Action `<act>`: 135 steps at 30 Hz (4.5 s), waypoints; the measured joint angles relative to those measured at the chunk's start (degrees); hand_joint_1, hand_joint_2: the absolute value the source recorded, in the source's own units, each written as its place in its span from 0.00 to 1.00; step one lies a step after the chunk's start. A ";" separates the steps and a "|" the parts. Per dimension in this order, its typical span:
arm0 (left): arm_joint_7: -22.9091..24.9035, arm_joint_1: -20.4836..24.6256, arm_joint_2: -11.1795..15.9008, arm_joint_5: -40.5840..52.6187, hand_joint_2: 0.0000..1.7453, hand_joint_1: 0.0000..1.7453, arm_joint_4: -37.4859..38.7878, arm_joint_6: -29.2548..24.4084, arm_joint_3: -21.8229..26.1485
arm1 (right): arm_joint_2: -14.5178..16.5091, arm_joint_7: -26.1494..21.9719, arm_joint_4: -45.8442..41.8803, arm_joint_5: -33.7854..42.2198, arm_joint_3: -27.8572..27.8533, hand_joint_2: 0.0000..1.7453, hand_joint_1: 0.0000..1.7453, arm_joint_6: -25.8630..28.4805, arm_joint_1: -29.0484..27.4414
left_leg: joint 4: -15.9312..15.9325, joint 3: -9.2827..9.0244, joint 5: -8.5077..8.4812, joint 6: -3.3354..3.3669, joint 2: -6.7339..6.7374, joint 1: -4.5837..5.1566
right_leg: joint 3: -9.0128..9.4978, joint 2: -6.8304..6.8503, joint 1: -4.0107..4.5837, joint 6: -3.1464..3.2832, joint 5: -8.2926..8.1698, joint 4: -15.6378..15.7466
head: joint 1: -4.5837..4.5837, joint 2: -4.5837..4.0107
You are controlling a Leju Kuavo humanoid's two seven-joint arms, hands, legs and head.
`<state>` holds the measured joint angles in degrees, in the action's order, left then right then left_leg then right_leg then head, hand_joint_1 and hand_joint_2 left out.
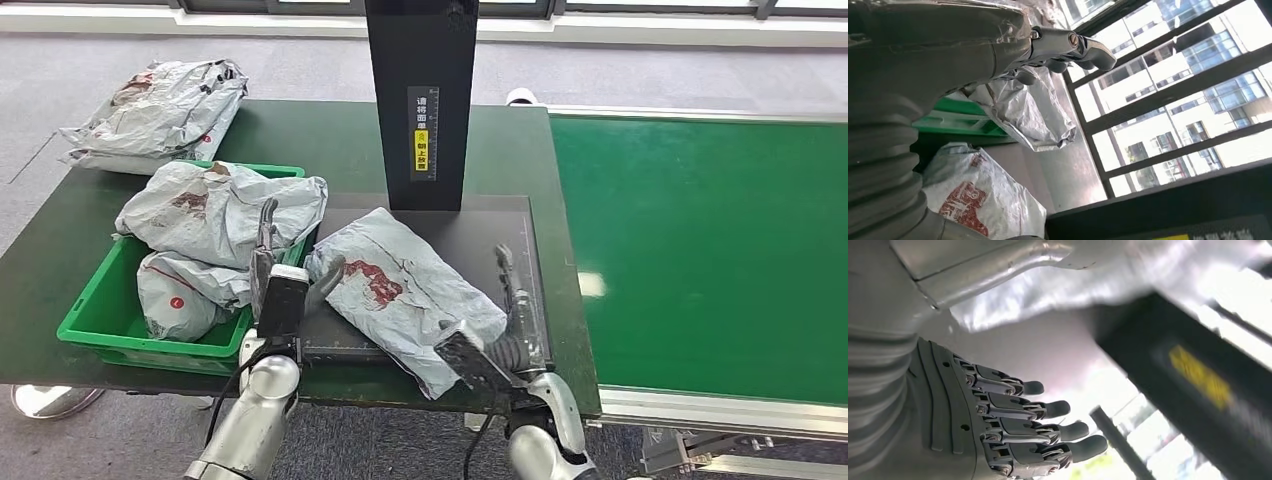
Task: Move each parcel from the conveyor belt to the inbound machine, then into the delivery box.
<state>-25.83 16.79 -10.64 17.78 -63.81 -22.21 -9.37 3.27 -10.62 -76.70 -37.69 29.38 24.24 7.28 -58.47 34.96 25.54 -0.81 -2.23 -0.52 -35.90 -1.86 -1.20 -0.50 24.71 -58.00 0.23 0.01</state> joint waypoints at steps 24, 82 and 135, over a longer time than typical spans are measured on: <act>10.09 13.27 0.84 23.60 1.00 1.00 33.03 24.15 -19.58 | 2.33 -12.00 -2.13 17.30 -13.35 1.00 0.00 4.56 -1.03 | 0.02 -0.61 0.29 0.20 -0.11 0.05 | 0.92 0.17 -0.09 -0.16 0.43 0.04 | -0.01 0.02; 37.56 19.34 10.02 66.77 1.00 0.04 15.40 -7.29 12.14 | 3.24 -13.84 -7.16 22.52 -17.86 1.00 0.00 7.90 -7.13 | 0.00 -0.49 0.12 -0.07 0.10 -0.02 | 0.44 -0.10 0.12 0.03 0.15 -0.01 | 0.01 0.00; 5.02 17.48 5.43 -11.86 0.00 0.00 4.44 4.75 1.04 | 0.69 -10.02 -7.10 22.90 -15.98 0.50 0.00 1.67 -1.43 | -0.08 -0.42 0.19 0.06 -0.01 0.02 | 0.48 0.00 0.01 -0.07 0.18 -0.01 | 0.01 0.01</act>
<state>-20.82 34.27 -5.22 5.92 -59.36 -17.46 -8.33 3.96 -20.64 -83.80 -14.79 13.40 25.91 5.85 -58.55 34.54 25.73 -0.75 -2.24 -0.50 -35.42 -1.86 -1.19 -0.57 24.89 -58.00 0.24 0.02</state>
